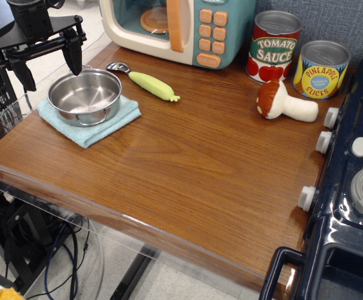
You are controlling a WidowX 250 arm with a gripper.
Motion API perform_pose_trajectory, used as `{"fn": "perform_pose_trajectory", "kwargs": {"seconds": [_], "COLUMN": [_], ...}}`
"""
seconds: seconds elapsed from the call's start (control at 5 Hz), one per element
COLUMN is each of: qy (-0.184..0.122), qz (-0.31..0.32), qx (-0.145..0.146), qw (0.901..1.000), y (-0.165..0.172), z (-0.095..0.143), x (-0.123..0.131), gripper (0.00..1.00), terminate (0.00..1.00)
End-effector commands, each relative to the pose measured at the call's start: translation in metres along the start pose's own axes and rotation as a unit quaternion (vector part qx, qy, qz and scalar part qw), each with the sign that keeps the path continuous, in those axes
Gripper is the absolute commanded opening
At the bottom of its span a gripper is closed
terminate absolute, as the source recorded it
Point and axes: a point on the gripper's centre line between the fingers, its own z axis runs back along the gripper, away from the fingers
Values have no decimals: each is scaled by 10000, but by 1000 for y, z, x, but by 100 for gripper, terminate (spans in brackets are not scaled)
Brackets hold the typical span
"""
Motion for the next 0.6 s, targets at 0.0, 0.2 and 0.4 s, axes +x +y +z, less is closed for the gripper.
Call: {"fn": "perform_pose_trajectory", "kwargs": {"seconds": [0.0, 0.2, 0.4], "qy": [0, -135, 136], "qz": [0, -590, -999], "qx": [0, -197, -689], "qw": [10000, 9980, 9925], "y": [0, -22, -61], "z": [0, 15, 33], "x": [0, -7, -22], "gripper": [100, 100, 100], "terminate": [0, 0, 0]}}
